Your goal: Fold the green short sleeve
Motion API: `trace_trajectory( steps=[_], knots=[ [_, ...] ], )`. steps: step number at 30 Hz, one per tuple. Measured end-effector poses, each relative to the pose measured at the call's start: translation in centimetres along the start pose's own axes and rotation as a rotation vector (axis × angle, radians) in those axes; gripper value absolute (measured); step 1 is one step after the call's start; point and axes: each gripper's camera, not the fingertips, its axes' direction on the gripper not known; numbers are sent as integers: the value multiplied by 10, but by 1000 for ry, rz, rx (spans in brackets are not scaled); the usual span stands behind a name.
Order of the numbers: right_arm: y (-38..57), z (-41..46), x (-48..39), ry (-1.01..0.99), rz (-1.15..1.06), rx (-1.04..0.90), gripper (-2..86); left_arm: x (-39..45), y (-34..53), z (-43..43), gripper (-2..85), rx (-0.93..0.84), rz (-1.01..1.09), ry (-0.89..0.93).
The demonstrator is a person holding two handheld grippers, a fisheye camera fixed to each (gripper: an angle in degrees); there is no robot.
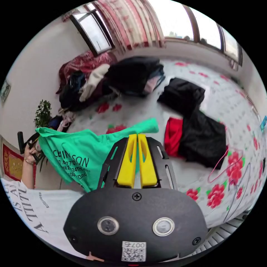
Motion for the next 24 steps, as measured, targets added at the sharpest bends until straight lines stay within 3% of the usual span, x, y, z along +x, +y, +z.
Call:
trace_trajectory(
  steps=[4, 8, 11, 18, 24],
  knots=[
    [-56, -34, 1, 107, 93, 188, 5, -26, -100, 36, 38, 41, 33, 29],
    [-58, -21, 8, 115, 227, 159, 21, -58, -139, 81, 94, 12, -80, -93],
    [-12, 4, 1, 15, 223, 77, 33, -59, -100, 100, 93, -26, -52, -97],
    [173, 60, -22, -20, 201, -312, 60, -20, 68, 128, 84, -390, -46, -44],
    [244, 57, -28, -58, 210, -395, 70, 32, 118, 134, 132, -514, -106, -118]
  ],
)
